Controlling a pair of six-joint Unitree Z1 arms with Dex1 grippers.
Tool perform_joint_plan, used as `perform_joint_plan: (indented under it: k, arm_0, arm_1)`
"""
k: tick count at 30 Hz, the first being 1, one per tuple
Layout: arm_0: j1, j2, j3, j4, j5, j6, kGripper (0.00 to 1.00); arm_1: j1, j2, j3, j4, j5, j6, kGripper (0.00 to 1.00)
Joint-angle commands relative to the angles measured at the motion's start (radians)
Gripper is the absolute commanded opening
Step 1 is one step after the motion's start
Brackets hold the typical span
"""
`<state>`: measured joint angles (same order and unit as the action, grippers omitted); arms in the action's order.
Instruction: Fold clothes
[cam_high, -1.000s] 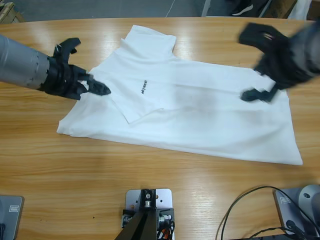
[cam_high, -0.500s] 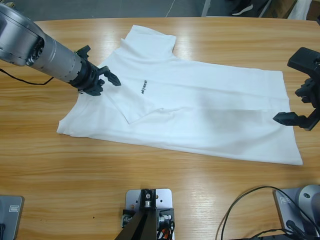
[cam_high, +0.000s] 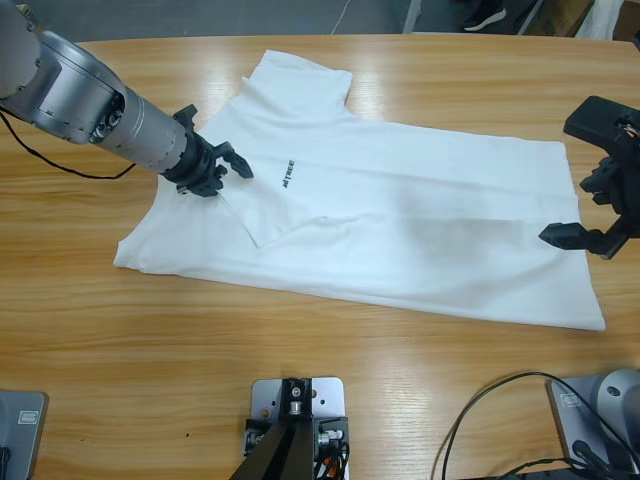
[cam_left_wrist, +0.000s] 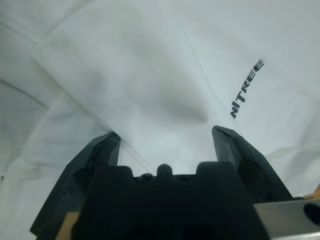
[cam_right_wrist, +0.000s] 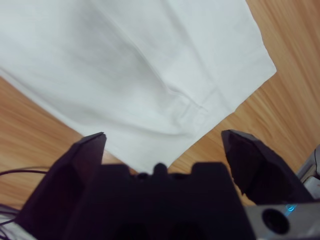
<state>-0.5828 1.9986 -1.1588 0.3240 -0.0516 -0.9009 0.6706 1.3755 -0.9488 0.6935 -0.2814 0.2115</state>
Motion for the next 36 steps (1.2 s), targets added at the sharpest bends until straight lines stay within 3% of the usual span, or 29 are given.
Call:
perform_joint_plan:
  k: [1, 18, 19, 22, 24, 26, 29, 33, 34, 36]
  arm_0:
    - [-0.013, 0.026, 0.014, -0.002, -0.003, -0.011, 0.743]
    - [-0.024, -0.002, 0.021, 0.038, 0.042, -0.012, 0.739]
    - [-0.027, 0.006, 0.02, 0.038, 0.042, -0.012, 0.696]
    - [-0.035, 0.026, 0.017, 0.033, 0.041, -0.012, 0.411]
    - [-0.037, 0.032, 0.016, 0.029, 0.041, -0.013, 0.386]
    - [-0.037, 0.033, 0.012, 0.027, 0.041, -0.013, 0.243]
    - [-0.037, 0.034, 0.01, 0.027, 0.041, -0.008, 0.164]
    - [-0.037, 0.039, 0.018, 0.027, 0.041, 0.003, 0.145]
    - [-0.037, 0.039, 0.019, 0.027, 0.041, 0.006, 0.028]
    - [-0.037, 0.039, 0.018, 0.026, 0.041, 0.007, 0.0]
  arm_1:
    - [-0.006, 0.048, 0.038, -0.023, -0.013, 0.008, 0.931]
    - [-0.006, 0.062, 0.042, -0.032, -0.012, 0.006, 0.909]
    - [-0.006, 0.062, 0.042, -0.033, -0.013, 0.006, 0.908]
    - [-0.006, 0.062, 0.042, -0.034, -0.012, 0.006, 0.903]
    - [-0.006, 0.065, 0.042, -0.035, -0.012, 0.006, 0.895]
    - [-0.006, 0.068, 0.042, -0.037, -0.01, 0.006, 0.895]
    - [-0.006, 0.069, 0.042, -0.038, -0.008, 0.006, 0.895]
    - [-0.006, 0.066, 0.044, -0.038, -0.008, 0.006, 0.887]
    - [-0.006, 0.066, 0.044, -0.038, -0.008, 0.006, 0.884]
    - [-0.006, 0.066, 0.045, -0.038, -0.007, 0.006, 0.877]
